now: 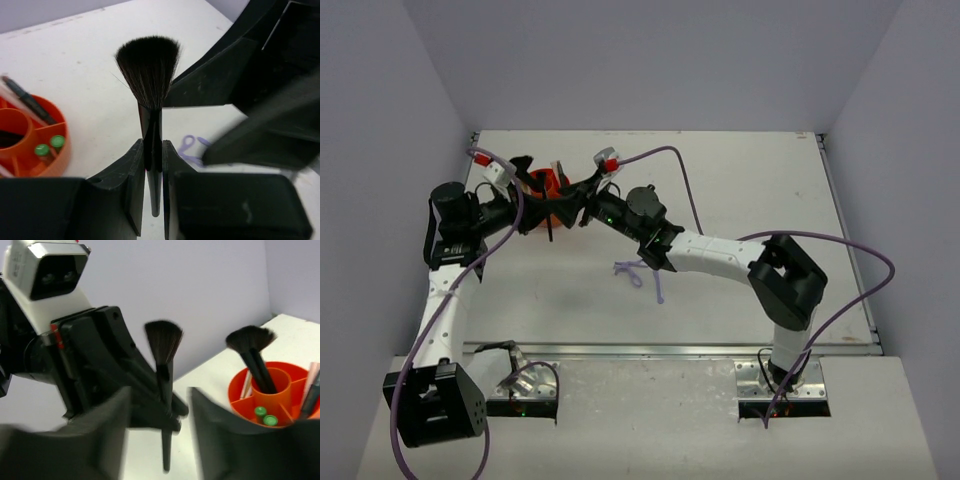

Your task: Organize the makeup

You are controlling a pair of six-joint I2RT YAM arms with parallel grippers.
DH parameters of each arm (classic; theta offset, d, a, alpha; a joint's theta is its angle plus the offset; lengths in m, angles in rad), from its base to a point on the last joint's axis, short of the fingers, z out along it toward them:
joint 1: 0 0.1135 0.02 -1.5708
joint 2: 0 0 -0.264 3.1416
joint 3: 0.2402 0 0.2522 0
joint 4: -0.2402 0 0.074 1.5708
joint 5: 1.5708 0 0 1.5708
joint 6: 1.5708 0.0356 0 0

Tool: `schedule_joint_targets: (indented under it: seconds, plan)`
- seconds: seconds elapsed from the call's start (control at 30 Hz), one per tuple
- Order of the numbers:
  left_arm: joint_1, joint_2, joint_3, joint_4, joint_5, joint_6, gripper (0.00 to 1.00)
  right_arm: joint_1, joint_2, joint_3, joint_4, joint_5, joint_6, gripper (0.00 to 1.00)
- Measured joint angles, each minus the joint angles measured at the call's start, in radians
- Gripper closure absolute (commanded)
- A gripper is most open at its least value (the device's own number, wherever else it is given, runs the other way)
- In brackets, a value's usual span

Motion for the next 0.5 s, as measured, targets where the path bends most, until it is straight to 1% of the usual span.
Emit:
schedule_joint_targets:
  seconds: [0.03, 0.13, 0.3, 0.4, 0.5]
  plan:
    - [0.0, 0.015, 0.0, 0.027, -0.031, 0.002, 1.0, -0.003, -0.008, -0.01, 0.0, 0.007, -0.015, 0.28]
    - [0.0, 0.063, 0.0, 0.109, -0.111, -0.001, 1.0, -0.014, -0.062, -0.075, -0.017, 0.026, -0.057, 0.21]
    - [0.0, 0.179, 0.03, 0.3, -0.231, -0.023, 1.0, -0.071, -0.22, -0.214, -0.073, 0.077, -0.105, 0.2]
    - [0.0, 0.269, 0.04, 0.479, -0.27, -0.057, 1.0, -0.123, -0.285, -0.243, -0.152, 0.118, -0.123, 0.2]
    - [0.0, 0.365, 0.04, 0.667, -0.299, -0.086, 1.0, -0.149, -0.316, -0.282, -0.215, 0.162, -0.149, 0.2]
